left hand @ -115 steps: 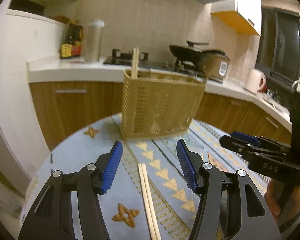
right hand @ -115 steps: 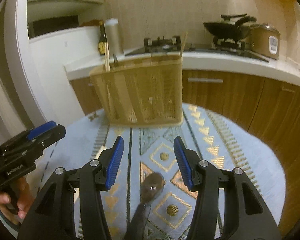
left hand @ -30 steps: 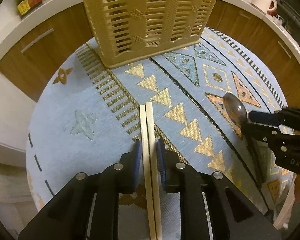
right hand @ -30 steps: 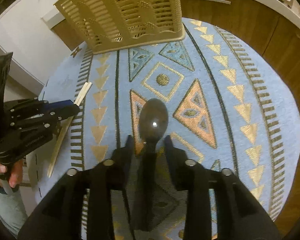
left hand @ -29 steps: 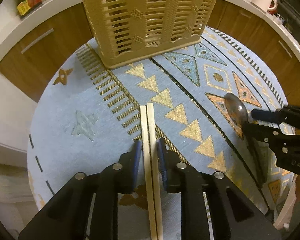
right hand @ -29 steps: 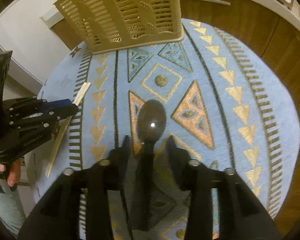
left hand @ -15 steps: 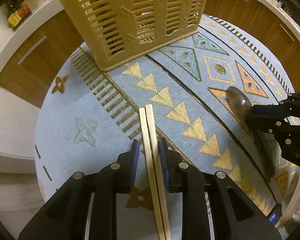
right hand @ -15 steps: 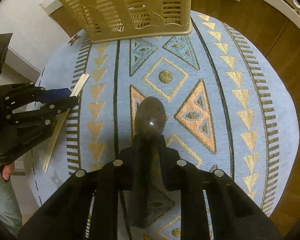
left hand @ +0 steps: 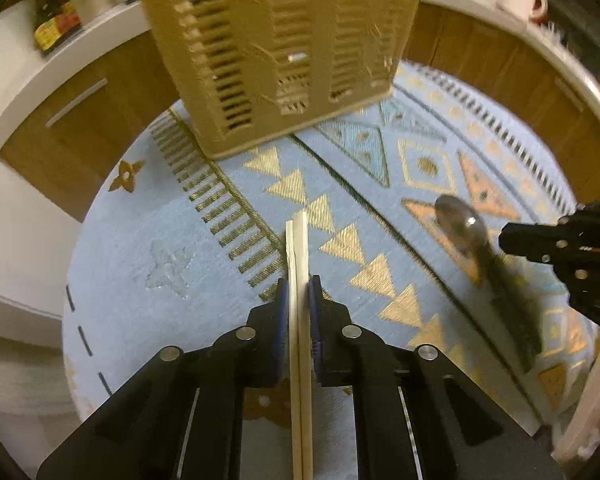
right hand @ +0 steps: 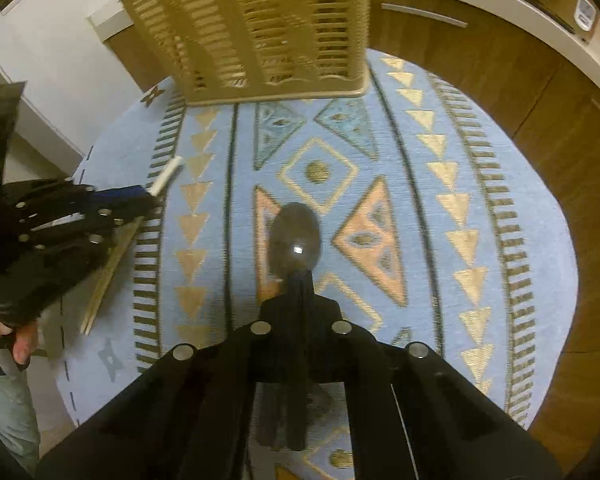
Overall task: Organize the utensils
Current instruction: 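Close the left tool on a wooden chopstick while the right tool holds the silver spoon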
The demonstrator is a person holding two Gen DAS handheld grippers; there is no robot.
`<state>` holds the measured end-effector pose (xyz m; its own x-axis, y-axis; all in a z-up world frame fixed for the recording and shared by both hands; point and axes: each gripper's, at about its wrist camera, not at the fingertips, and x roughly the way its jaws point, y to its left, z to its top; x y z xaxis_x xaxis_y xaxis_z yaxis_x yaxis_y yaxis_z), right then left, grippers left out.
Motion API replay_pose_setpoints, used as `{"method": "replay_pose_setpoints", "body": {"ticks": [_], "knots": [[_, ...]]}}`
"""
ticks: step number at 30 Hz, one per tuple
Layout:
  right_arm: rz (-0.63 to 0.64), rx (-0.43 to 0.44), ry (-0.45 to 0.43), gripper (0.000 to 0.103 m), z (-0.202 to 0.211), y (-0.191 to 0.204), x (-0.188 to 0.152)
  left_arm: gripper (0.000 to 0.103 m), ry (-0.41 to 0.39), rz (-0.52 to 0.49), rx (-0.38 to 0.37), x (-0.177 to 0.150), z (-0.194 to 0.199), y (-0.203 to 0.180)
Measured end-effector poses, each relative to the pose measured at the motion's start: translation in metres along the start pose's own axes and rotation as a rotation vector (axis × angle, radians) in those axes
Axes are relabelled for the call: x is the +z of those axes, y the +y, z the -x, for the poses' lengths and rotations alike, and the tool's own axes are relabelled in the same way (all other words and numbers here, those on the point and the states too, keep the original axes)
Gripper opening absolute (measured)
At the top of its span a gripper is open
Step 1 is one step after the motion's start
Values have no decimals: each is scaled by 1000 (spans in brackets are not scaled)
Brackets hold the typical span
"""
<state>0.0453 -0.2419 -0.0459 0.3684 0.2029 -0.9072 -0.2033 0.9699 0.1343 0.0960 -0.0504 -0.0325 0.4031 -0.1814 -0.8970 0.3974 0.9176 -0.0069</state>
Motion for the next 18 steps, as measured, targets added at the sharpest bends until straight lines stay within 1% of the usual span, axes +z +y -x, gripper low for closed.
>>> {"method": "replay_pose_setpoints", "body": {"ticks": [2, 4, 5, 7, 9, 12, 15, 18], "knots": [[-15, 26, 1, 1, 0, -8, -2, 8, -14, 14, -8, -2, 4, 3], [-25, 78, -3, 1, 1, -14, -2, 8, -17, 18, -17, -4, 6, 3], [-26, 85, 2, 2, 1, -15, -3, 8, -16, 21, -22, -5, 6, 3], [-13, 73, 22, 5, -1, -15, -2, 8, -8, 24, -34, -5, 3, 6], [5, 58, 40, 11, -3, -13, -2, 9, 1, 30, -42, -5, -5, 16], [7, 76, 68, 17, -9, -12, -2, 9, -1, 31, -52, -8, -9, 19], [9, 67, 74, 18, -14, -11, -1, 9, -2, 29, -56, -8, -10, 21], [11, 76, 82, 18, -17, -10, 0, 9, 0, 31, -62, -7, -12, 22]]}}
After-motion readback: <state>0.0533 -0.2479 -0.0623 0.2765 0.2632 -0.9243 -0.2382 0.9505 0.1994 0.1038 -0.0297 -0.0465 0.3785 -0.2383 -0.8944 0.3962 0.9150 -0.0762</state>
